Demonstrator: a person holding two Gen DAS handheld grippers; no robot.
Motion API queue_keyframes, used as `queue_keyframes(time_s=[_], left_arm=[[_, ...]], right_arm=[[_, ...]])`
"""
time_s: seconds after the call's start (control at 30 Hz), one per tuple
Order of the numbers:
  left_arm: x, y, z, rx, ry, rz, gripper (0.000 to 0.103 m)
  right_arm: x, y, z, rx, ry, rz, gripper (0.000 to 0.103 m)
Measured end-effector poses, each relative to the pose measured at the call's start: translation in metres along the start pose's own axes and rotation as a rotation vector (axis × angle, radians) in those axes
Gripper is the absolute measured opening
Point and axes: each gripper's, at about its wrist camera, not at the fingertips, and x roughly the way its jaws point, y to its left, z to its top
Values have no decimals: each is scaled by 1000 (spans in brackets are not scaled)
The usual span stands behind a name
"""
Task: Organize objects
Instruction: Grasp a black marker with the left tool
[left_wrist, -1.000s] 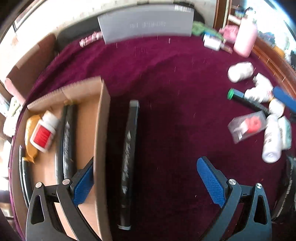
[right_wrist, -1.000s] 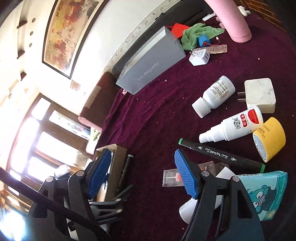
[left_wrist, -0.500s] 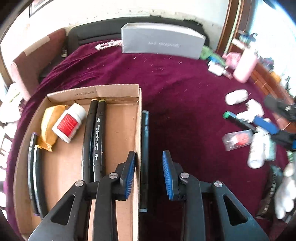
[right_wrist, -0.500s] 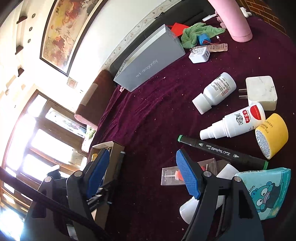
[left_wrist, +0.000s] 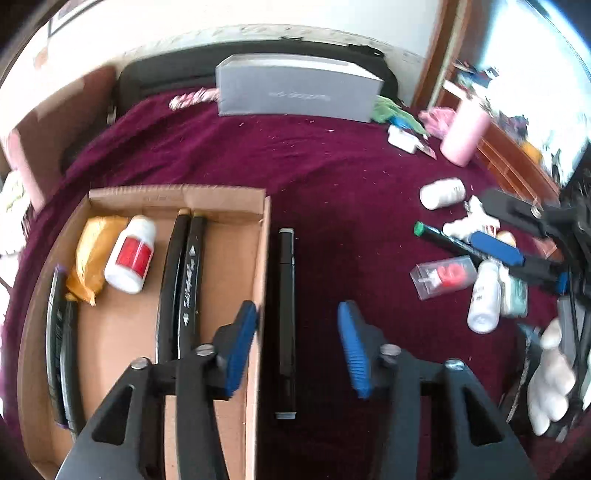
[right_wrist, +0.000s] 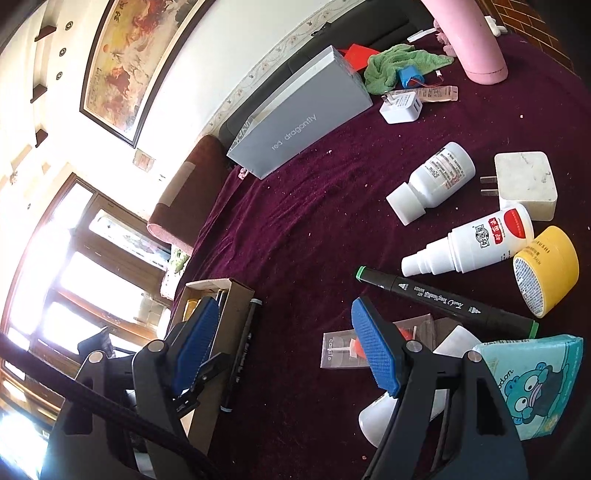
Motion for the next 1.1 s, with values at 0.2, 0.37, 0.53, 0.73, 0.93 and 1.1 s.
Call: queue_keyframes(time_s=[0.2,0.37,0.53,0.73,0.93,1.1], left_arm=[[-53,-14,-7,64,-247,-22,45],[-33,-32,-3,127,-150,-108,51],[6,-13,-3,24,-57,-45,50],[16,-17,5,65,-40,32,50],[46,-39,-4,178,87,110,52],[39,-41,-10,157,87,-2,14]], right_arm=[[2,-2,0,4,7,-6,75],[5,-2,-1,3,17,-10,75],[2,-2,-2,3,6,-13,75],[0,-6,-1,28,3,-8,75],[1,-4,-2,24,8,-14,75],[0,-4,-1,26,2,-15,75]])
